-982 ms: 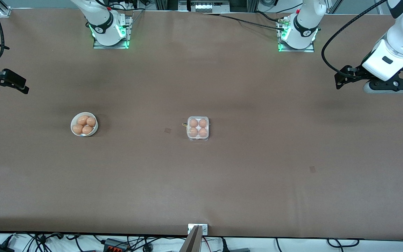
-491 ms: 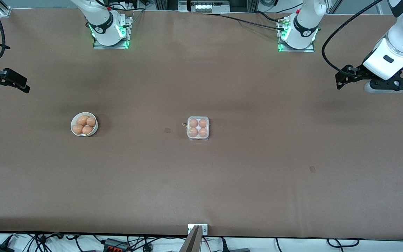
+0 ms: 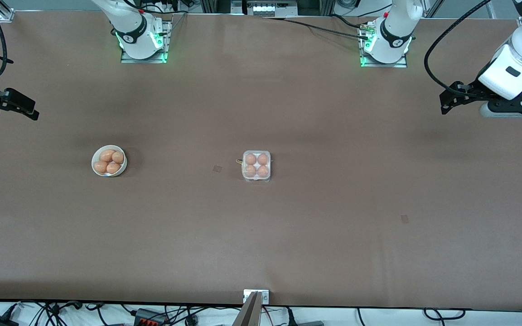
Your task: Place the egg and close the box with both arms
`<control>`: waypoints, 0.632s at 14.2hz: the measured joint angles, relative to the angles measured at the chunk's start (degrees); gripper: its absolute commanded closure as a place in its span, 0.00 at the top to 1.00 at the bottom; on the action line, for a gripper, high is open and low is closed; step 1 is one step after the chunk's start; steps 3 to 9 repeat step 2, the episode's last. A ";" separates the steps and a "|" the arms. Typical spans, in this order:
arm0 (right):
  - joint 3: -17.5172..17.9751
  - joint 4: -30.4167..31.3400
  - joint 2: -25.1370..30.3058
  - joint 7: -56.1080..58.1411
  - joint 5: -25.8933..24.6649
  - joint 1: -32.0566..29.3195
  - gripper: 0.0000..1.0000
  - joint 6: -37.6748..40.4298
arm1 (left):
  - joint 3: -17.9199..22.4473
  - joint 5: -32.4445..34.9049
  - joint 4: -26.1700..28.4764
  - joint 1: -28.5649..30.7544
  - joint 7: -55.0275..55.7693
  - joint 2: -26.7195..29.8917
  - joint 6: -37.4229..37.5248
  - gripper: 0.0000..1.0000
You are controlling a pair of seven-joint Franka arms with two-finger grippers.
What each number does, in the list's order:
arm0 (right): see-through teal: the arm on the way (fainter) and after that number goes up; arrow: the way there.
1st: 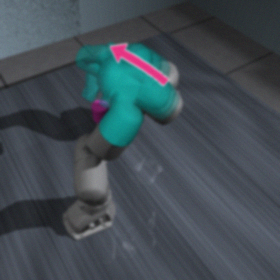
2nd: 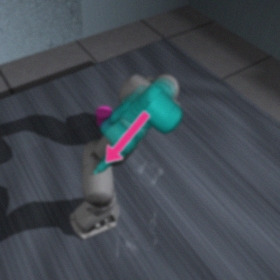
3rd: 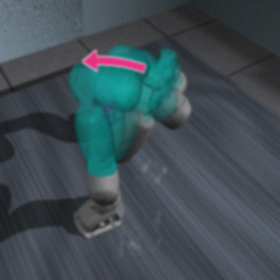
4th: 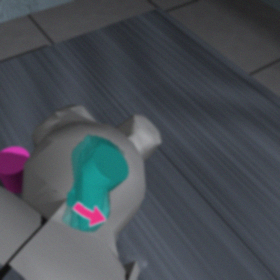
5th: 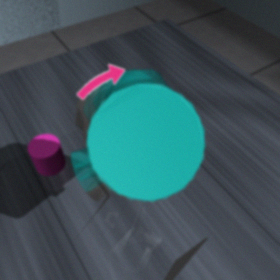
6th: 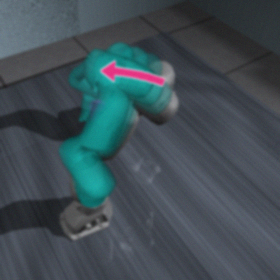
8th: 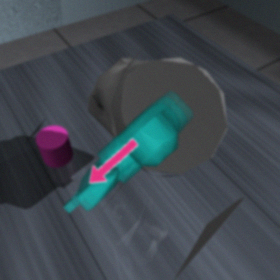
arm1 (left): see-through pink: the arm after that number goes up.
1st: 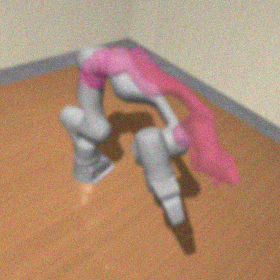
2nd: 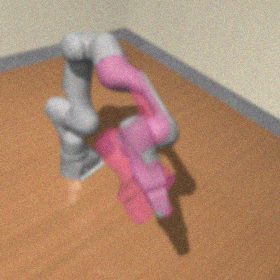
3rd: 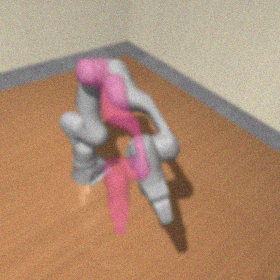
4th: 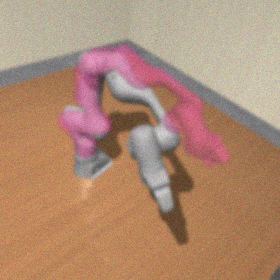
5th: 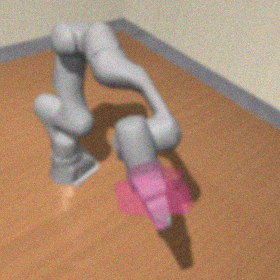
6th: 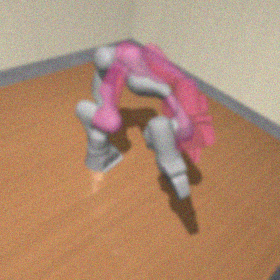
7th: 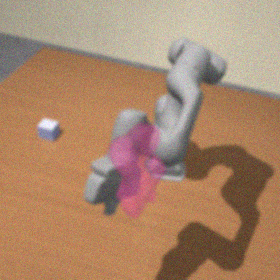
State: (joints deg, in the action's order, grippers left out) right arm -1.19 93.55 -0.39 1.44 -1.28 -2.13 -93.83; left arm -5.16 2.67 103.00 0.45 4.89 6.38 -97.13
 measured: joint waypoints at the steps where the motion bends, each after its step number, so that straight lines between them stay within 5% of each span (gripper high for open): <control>1: 0.00 0.00 0.00 0.00 0.00 0.00 1.00 0.01 | -0.03 0.00 -0.06 0.00 -0.03 0.00 0.02 1.00; 9: 0.00 0.00 0.00 0.00 0.00 0.00 1.00 0.02 | -0.07 -0.22 -0.07 -0.03 -0.07 0.00 0.03 1.00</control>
